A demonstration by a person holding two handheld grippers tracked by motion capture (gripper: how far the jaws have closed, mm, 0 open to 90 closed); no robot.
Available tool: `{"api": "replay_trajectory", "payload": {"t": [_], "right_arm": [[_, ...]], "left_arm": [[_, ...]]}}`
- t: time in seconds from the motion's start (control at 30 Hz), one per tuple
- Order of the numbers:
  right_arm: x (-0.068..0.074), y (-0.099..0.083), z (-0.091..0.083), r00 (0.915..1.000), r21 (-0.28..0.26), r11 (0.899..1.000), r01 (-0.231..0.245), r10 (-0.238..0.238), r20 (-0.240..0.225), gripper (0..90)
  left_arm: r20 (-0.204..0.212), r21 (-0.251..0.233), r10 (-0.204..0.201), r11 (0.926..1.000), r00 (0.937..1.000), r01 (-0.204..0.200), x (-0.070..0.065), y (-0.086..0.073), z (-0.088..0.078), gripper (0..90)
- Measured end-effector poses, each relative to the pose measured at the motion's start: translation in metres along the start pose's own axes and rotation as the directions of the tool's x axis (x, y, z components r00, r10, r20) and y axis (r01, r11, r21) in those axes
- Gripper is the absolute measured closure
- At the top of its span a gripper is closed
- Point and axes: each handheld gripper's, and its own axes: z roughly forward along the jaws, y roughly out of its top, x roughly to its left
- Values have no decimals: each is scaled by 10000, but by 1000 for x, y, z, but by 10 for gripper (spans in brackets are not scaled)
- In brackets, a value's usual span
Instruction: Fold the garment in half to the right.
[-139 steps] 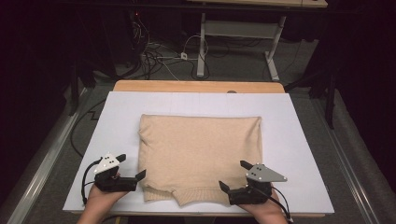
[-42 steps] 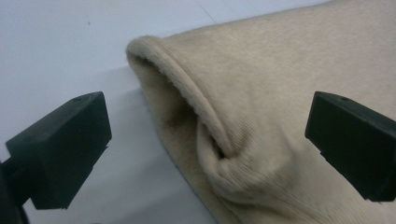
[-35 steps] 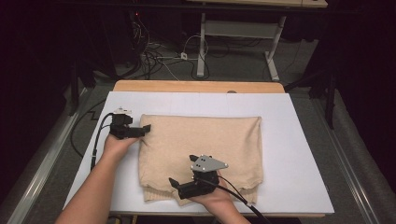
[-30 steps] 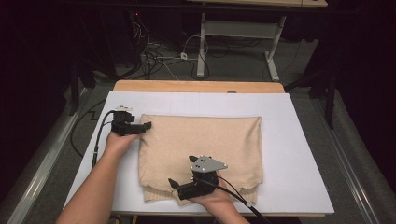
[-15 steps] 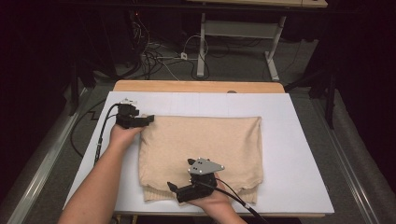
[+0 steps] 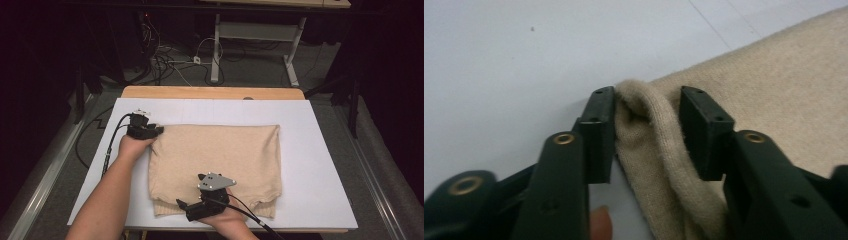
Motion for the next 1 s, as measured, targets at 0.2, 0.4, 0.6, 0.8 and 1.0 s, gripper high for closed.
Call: {"api": "replay_trajectory", "payload": {"t": [0.2,0.4,0.6,0.8,1.0], "right_arm": [[10,-1,10,9999,408,9991,144,-143,-24,29],[25,2,20,9994,802,9965,237,-215,-287,158],[42,8,40,9962,1179,9913,591,-509,-714,239],[56,11,55,9934,1802,9785,1007,-889,-727,192],[64,12,65,9860,2499,9538,1667,-1584,-531,171]], "left_arm": [[61,-279,-20,9996,10000,21,-2,-6,-2,763],[154,-378,-57,9993,9999,63,-1,-7,-3,782],[215,-406,-114,9991,9997,122,-1,-8,-3,781],[197,-433,-90,9990,9998,99,-1,-8,-3,779],[71,-430,-22,9991,10000,25,-3,-8,-3,779]]}}
